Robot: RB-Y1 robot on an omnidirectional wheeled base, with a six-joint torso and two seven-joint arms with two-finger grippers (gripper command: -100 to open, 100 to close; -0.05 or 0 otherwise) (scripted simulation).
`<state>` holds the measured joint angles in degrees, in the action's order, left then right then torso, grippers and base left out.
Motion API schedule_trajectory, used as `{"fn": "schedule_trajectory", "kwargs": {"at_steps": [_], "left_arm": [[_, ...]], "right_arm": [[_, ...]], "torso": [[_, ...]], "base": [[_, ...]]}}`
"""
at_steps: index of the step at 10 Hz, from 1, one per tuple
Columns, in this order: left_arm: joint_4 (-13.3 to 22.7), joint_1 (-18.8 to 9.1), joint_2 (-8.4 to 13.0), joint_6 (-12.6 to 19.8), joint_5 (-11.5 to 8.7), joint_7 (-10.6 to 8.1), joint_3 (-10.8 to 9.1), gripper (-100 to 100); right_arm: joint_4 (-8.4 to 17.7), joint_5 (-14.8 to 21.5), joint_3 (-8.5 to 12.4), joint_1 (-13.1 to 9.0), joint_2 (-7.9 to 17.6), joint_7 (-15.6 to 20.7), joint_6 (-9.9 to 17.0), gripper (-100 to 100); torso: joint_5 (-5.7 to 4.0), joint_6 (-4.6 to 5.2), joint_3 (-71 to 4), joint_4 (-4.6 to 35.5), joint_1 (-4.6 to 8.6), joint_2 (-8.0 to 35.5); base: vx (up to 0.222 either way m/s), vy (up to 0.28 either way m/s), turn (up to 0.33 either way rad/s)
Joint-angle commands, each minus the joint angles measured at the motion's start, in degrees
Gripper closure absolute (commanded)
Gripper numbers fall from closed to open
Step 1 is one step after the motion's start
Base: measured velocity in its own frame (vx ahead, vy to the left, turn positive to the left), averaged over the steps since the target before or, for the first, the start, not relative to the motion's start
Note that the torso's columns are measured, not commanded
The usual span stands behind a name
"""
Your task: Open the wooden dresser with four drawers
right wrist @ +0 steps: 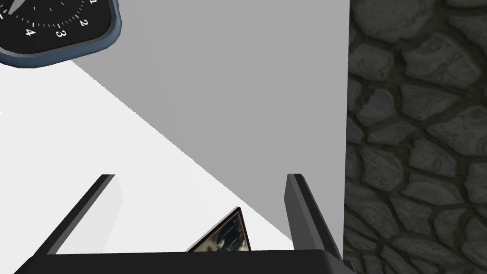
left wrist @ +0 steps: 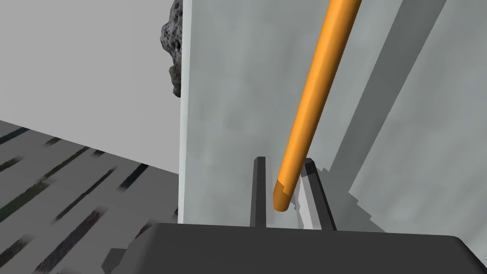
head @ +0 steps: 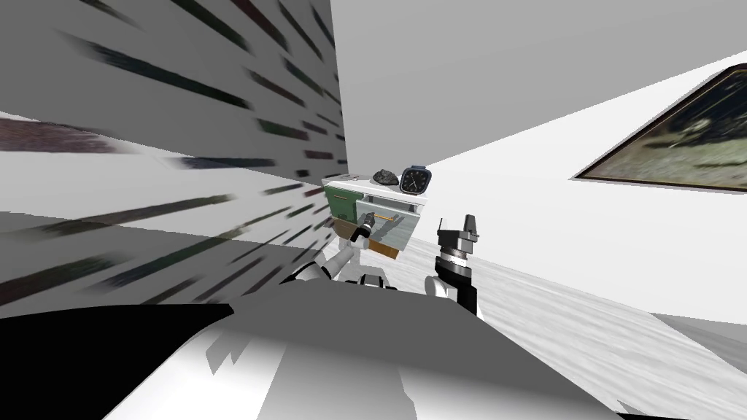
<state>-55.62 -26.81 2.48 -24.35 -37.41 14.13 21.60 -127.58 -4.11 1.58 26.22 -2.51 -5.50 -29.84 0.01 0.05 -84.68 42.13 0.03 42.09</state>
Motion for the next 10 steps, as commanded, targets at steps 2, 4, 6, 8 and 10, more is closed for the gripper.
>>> {"fn": "schedule_trajectory", "kwargs": {"at_steps": [2,4,6,8,10], "left_arm": [[1.0,0.0,2.9,-0.4,3.6,-6.03,-1.55,100],[2.7,-0.6,5.5,-1.1,6.3,-9.61,-3.10,100],[2.7,-0.6,5.5,-1.1,7.0,-12.52,-3.10,100],[4.5,-1.2,8.2,-1.9,9.8,-15.30,-4.65,100],[4.5,-1.2,8.2,-1.9,10.4,-18.02,-4.65,100]], "right_arm": [[0.0,0.0,0.0,0.0,0.0,0.0,0.0,0],[0.0,0.0,0.0,0.0,0.0,0.0,0.0,0],[0.0,0.0,0.0,0.0,0.0,0.0,0.0,0],[0.0,0.0,0.0,0.0,0.0,0.0,0.0,0],[0.0,0.0,0.0,0.0,0.0,0.0,0.0,0]], "torso": [[0.00,-0.13,0.0,0.0,-0.01,0.0],[0.06,-0.02,0.0,-0.1,-0.15,0.0],[0.02,-0.07,0.0,0.0,-0.04,0.0],[0.06,0.00,-0.1,0.0,-0.16,-0.2],[0.03,-0.08,0.0,-0.1,-0.04,0.1]], "base": [[-0.069,-0.071,-0.111],[-0.064,-0.042,-0.068],[-0.063,-0.059,-0.023],[-0.030,-0.034,-0.087],[-0.056,-0.053,-0.012]]}}
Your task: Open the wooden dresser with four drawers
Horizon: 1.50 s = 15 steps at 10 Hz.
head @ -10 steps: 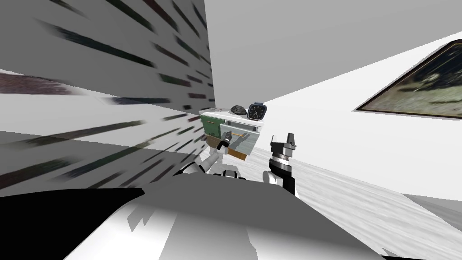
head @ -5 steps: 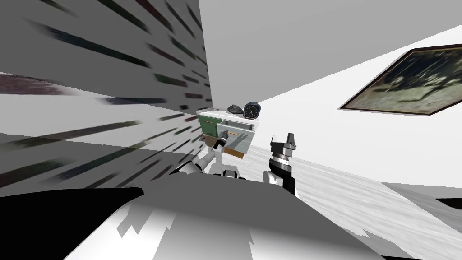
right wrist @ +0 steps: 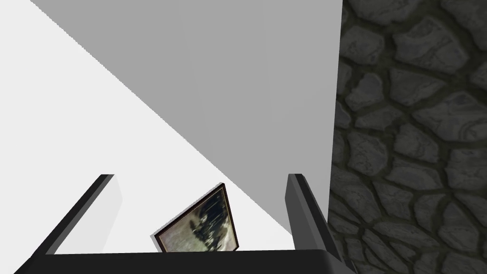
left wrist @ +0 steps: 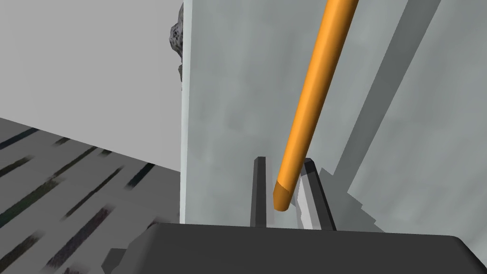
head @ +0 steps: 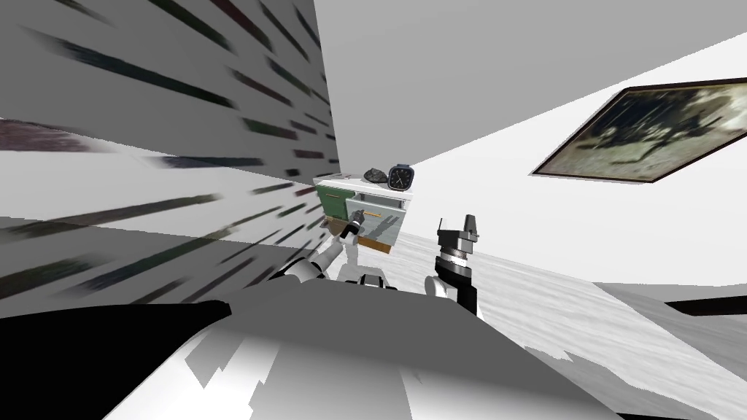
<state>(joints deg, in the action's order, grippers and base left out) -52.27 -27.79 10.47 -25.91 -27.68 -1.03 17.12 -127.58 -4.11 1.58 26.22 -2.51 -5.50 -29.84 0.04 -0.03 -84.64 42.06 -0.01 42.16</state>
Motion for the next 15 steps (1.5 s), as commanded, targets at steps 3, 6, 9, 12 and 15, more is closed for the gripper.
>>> {"fn": "schedule_trajectory", "kwargs": {"at_steps": [3,6,9,12,15], "left_arm": [[2.8,-0.8,2.8,-1.0,4.0,-8.11,-1.72,100],[4.5,-1.4,5.5,-1.8,7.4,-12.75,-3.27,100],[3.4,-2.9,7.8,0.8,8.3,-14.82,-4.30,-100],[2.7,-5.3,9.1,3.9,7.7,-15.54,-4.37,-100],[2.6,-6.4,9.7,5.2,7.4,-15.87,-4.31,-100]], "right_arm": [[0.0,0.0,0.0,0.0,0.0,0.0,0.0,0],[0.0,0.0,0.0,0.0,0.0,0.0,0.0,0],[0.0,0.0,0.0,0.0,0.0,0.0,0.0,0],[0.0,0.0,0.0,0.0,0.0,0.0,0.0,0],[0.0,0.0,0.0,0.0,0.0,0.0,0.0,0]], "torso": [[0.01,0.03,0.0,0.1,-0.03,0.0],[0.00,-0.04,0.0,0.1,-0.01,0.0],[-0.03,-0.01,0.1,0.2,-0.01,0.2],[0.00,0.03,0.0,0.2,-0.11,0.0],[-0.09,0.02,0.1,0.3,0.07,0.2]], "base": [[-0.063,-0.062,-0.063],[-0.045,-0.053,-0.075],[-0.062,-0.053,-0.047],[-0.039,-0.002,0.019],[-0.039,-0.012,0.005]]}}
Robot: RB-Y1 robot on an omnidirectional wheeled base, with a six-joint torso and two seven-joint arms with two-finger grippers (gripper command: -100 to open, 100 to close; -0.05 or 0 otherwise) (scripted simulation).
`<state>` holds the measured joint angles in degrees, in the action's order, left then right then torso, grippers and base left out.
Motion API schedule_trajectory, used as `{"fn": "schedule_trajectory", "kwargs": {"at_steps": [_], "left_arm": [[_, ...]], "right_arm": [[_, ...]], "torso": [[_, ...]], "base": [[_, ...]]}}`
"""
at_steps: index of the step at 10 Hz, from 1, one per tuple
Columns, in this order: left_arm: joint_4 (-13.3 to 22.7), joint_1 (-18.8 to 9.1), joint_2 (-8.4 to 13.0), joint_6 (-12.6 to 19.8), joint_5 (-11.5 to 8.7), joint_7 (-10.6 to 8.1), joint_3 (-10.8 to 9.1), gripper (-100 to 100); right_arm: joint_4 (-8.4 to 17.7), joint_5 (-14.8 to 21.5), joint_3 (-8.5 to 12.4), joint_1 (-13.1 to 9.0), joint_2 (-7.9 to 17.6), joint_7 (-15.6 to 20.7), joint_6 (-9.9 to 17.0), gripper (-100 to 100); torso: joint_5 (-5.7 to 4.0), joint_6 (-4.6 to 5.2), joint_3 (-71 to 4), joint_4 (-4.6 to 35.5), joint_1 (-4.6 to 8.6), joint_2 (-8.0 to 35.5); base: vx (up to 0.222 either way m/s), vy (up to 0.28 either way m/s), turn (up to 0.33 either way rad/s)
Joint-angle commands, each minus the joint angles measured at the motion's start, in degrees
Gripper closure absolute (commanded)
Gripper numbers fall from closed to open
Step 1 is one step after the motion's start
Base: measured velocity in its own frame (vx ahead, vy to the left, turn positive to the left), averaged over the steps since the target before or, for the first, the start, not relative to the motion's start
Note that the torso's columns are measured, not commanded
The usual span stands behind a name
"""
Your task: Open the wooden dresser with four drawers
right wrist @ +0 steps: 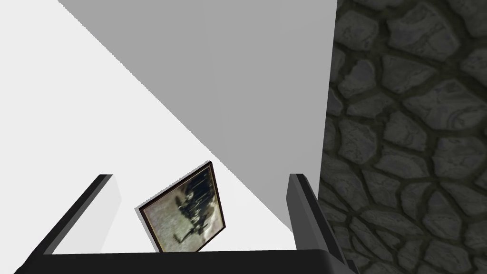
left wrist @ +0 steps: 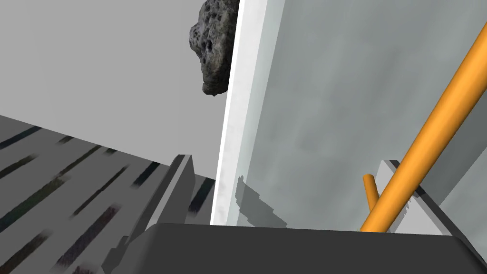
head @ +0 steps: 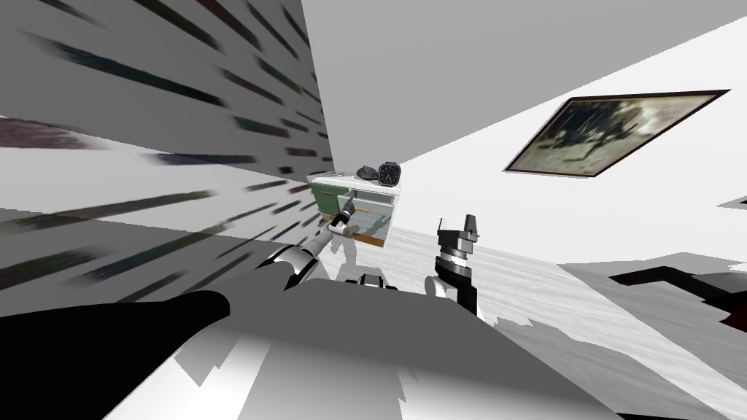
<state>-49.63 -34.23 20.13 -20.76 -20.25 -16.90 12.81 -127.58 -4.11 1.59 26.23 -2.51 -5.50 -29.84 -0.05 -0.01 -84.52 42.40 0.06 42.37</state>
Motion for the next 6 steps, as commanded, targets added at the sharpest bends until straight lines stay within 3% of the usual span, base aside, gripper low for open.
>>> {"fn": "schedule_trajectory", "kwargs": {"at_steps": [1,6], "left_arm": [[0.1,-0.1,0.1,0.3,0.0,-0.10,0.02,0],[0.2,0.0,0.0,0.3,0.0,-0.08,0.05,0]], "right_arm": [[0.0,0.0,0.0,0.0,0.0,0.0,0.0,0],[0.0,0.0,0.0,0.0,0.0,0.0,0.0,0]], "torso": [[0.02,0.00,0.0,0.0,-0.03,0.0],[0.04,0.01,0.0,-0.1,-0.05,-0.1]], "base": [[0.000,0.000,0.000],[0.000,0.000,0.000]]}}
